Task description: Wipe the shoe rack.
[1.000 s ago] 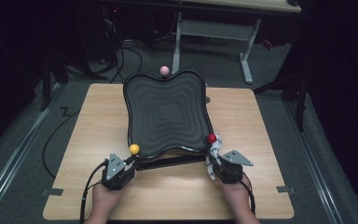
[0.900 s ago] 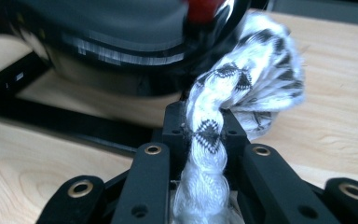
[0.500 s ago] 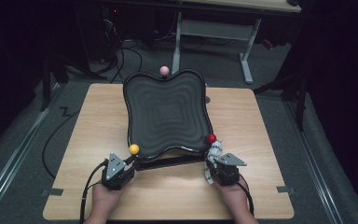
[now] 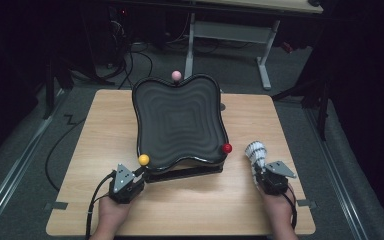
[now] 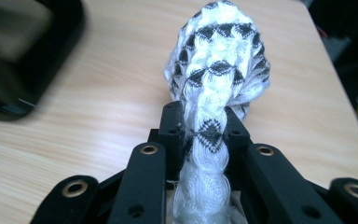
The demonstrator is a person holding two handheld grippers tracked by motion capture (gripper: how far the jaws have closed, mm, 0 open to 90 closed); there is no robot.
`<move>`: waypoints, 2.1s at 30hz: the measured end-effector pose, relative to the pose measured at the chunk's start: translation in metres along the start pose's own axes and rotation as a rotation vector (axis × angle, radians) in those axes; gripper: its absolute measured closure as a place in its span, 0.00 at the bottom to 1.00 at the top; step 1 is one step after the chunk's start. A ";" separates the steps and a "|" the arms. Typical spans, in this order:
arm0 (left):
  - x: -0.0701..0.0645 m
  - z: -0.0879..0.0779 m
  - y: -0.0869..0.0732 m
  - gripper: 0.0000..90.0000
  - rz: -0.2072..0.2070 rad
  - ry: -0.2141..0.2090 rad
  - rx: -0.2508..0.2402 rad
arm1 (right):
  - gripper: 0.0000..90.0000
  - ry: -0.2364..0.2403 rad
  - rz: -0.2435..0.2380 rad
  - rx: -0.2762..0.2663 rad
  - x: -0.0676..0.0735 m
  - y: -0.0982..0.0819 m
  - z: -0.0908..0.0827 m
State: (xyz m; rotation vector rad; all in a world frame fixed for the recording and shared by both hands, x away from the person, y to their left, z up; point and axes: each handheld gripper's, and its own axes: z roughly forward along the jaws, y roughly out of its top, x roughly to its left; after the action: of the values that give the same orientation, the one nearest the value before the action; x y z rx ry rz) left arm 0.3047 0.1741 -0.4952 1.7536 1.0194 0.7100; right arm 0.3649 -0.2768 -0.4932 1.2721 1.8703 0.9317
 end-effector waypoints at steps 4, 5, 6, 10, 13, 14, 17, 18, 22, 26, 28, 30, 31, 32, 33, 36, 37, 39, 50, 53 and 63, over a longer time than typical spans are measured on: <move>0.000 0.000 0.000 0.82 0.000 -0.001 0.000 | 0.77 -0.049 0.025 0.070 -0.021 -0.013 0.008; 0.000 0.000 0.000 0.83 0.000 0.000 0.000 | 0.72 -0.049 0.033 0.080 -0.023 -0.015 0.010; 0.000 0.000 0.000 0.82 -0.001 0.000 0.000 | 0.66 -0.042 0.044 0.086 -0.024 -0.016 0.011; 0.000 0.000 0.000 0.82 -0.001 0.000 0.000 | 0.54 -0.037 0.050 0.058 -0.023 -0.011 0.008; 0.000 0.000 0.000 0.82 -0.001 0.001 0.000 | 0.45 -0.055 0.043 0.002 -0.017 -0.001 -0.001; 0.000 0.000 0.000 0.82 0.000 0.002 0.000 | 0.43 -0.057 0.039 -0.019 -0.015 0.002 -0.004; 0.000 0.000 0.000 0.82 -0.001 0.002 0.000 | 0.38 -0.036 0.034 -0.093 -0.005 0.013 -0.015; 0.000 0.000 0.000 0.82 -0.001 0.002 0.000 | 0.37 -0.025 0.033 -0.116 -0.002 0.016 -0.017; -0.001 0.000 0.000 0.82 0.002 0.005 0.001 | 0.37 0.107 0.003 -0.172 0.022 0.027 -0.024; -0.001 -0.001 0.000 0.82 0.009 0.008 0.005 | 0.38 0.245 -0.016 -0.142 0.042 0.027 -0.017; -0.001 -0.002 -0.001 0.82 0.014 0.007 0.006 | 0.39 0.275 -0.036 -0.118 0.054 0.025 -0.010; -0.001 -0.003 -0.001 0.82 0.018 0.009 0.007 | 0.41 0.281 -0.064 -0.102 0.065 0.023 -0.003; -0.001 -0.003 -0.001 0.82 0.021 0.011 0.007 | 0.42 0.280 -0.068 -0.097 0.068 0.022 0.000; -0.001 -0.004 -0.002 0.82 0.023 0.013 0.008 | 0.45 0.278 -0.075 -0.087 0.073 0.021 0.005; -0.001 -0.004 -0.002 0.82 0.024 0.015 0.008 | 0.49 0.276 -0.080 -0.084 0.077 0.021 0.010; -0.002 -0.005 -0.003 0.82 0.030 0.019 0.006 | 0.66 0.266 -0.095 -0.108 0.085 0.023 0.019; -0.002 -0.005 -0.003 0.82 0.031 0.019 0.006 | 0.73 0.260 -0.096 -0.107 0.089 0.025 0.023; -0.002 -0.006 -0.004 0.82 0.026 0.023 0.006 | 0.81 0.236 -0.103 -0.105 0.092 0.026 0.025; 0.002 0.011 0.004 0.82 0.006 0.012 0.012 | 0.82 0.263 -0.091 -0.093 0.084 0.017 0.008; 0.001 0.021 0.007 0.82 0.012 -0.001 0.008 | 0.82 0.245 -0.078 -0.098 0.079 0.012 0.004; 0.001 0.027 0.008 0.82 0.011 -0.008 0.005 | 0.82 0.221 -0.068 -0.100 0.075 0.012 0.006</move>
State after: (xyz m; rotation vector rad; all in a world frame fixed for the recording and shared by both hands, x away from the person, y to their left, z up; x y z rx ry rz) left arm 0.3294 0.1611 -0.4976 1.7666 1.0072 0.7071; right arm 0.3537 -0.2012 -0.4969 1.0752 1.9935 1.1536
